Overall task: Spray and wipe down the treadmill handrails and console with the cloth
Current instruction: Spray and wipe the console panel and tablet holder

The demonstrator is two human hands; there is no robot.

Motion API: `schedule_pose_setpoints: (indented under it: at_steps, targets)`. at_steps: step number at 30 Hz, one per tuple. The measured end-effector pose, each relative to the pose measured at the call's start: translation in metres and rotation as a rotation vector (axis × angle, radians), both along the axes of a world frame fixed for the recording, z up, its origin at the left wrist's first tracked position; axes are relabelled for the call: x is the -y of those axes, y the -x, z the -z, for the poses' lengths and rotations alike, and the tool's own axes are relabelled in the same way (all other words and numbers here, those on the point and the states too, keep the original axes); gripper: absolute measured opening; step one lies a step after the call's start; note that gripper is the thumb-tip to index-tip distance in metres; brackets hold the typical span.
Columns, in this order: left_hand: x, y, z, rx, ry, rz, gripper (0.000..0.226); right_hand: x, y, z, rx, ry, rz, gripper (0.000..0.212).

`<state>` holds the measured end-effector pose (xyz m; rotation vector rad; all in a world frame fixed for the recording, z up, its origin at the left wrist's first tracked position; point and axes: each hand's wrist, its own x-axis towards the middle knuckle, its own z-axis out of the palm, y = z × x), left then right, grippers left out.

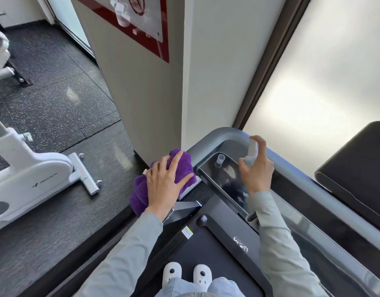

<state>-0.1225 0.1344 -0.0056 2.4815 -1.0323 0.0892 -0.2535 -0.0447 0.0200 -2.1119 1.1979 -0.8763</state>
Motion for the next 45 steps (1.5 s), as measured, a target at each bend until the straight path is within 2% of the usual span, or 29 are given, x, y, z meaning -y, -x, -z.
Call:
schedule_pose_setpoints:
  at_steps: [5,14,19,24,32,37,45]
  targets:
    - [0.001,-0.001,0.005,0.036,-0.002,0.001,0.066,0.005,0.011,0.0,0.01,0.048,0.064,0.061]
    - [0.008,-0.007,0.006,-0.004,-0.024,0.009,0.066,0.016,0.017,0.0,0.087,-0.008,0.146,0.054]
    - [0.009,-0.007,0.007,0.002,-0.018,0.01,0.067,0.01,0.009,0.006,0.014,-0.011,0.062,0.058]
    - [0.007,-0.008,0.007,-0.006,-0.054,0.012,0.071,-0.002,-0.014,0.016,-0.109,-0.036,-0.124,0.059]
    - [-0.01,-0.013,0.011,-0.016,-0.034,0.103,0.079,-0.003,-0.045,0.025,-0.363,-0.048,-0.154,0.065]
    - [-0.008,-0.011,0.016,0.009,-0.106,0.048,0.075,-0.002,-0.045,0.028,-0.299,-0.033,-0.154,0.064]
    - [0.064,-0.016,0.014,0.01,-0.201,-0.001,0.072,0.0,-0.017,0.021,-0.108,-0.114,-0.181,0.068]
